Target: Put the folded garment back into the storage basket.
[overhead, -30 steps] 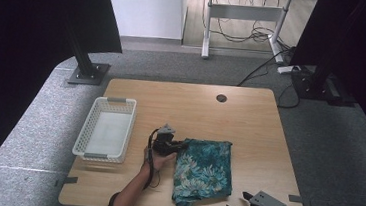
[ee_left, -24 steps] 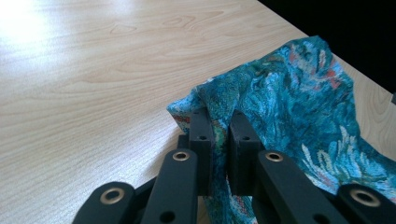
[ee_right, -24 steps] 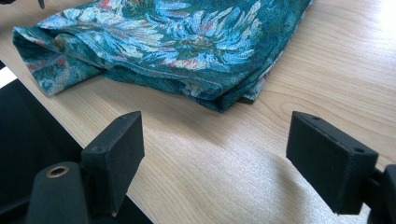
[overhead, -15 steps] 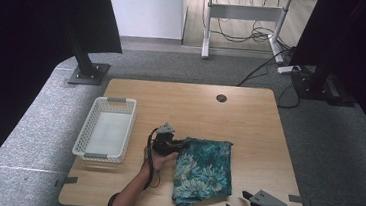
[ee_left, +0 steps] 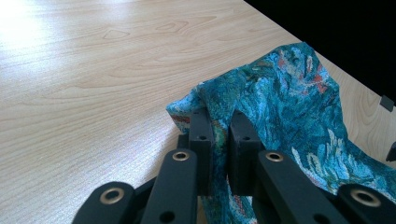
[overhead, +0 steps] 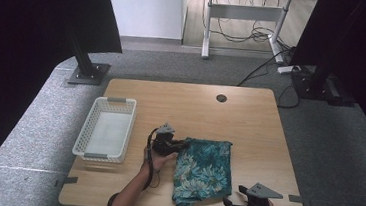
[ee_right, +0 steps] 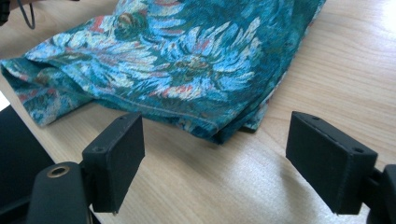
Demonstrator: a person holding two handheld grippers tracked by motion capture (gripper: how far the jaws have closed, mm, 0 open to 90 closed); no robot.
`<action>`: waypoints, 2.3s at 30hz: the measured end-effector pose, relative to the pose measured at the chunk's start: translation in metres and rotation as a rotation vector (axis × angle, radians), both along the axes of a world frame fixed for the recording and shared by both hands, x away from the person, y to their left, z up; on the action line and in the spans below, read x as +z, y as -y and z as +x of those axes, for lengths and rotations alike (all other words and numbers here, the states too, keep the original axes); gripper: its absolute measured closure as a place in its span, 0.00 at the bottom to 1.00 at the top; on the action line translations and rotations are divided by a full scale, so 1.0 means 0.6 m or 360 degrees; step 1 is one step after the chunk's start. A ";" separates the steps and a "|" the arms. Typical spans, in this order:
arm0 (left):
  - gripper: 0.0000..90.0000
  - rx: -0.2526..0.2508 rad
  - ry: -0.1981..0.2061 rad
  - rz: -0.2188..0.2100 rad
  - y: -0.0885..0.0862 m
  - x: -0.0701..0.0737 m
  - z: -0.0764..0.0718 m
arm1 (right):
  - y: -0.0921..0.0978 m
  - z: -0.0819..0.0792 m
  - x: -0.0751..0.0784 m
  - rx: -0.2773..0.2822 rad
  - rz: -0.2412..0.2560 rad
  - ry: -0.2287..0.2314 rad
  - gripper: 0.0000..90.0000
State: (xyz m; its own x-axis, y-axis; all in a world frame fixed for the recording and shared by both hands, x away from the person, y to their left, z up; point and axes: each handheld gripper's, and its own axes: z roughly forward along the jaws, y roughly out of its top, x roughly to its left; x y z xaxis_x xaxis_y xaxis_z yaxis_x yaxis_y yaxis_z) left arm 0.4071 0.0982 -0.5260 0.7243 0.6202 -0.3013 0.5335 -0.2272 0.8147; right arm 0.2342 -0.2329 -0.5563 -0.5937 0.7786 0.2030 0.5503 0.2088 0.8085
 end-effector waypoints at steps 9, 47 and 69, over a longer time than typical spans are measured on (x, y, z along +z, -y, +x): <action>0.90 -0.0004 -0.0013 -0.0004 0.001 -0.003 0.000 | -0.006 0.010 0.001 0.0005 0.0009 -0.0010 0.22; 0.90 -0.0022 -0.0020 -0.0006 0.002 -0.004 -0.001 | -0.064 0.035 -0.007 -0.0077 -0.0233 0.0015 0.46; 0.90 -0.0015 -0.0016 -0.0026 0.002 -0.005 -0.004 | -0.058 0.035 -0.009 -0.0031 -0.0102 -0.0048 0.90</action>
State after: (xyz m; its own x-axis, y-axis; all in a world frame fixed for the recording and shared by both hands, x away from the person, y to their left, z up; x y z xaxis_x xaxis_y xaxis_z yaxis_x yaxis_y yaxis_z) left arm 0.4049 0.0971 -0.5290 0.7269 0.6084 -0.3185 0.5395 -0.2190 0.8130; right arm 0.2555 -0.1982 -0.5615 -0.5730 0.8018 0.1697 0.5785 0.2489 0.7768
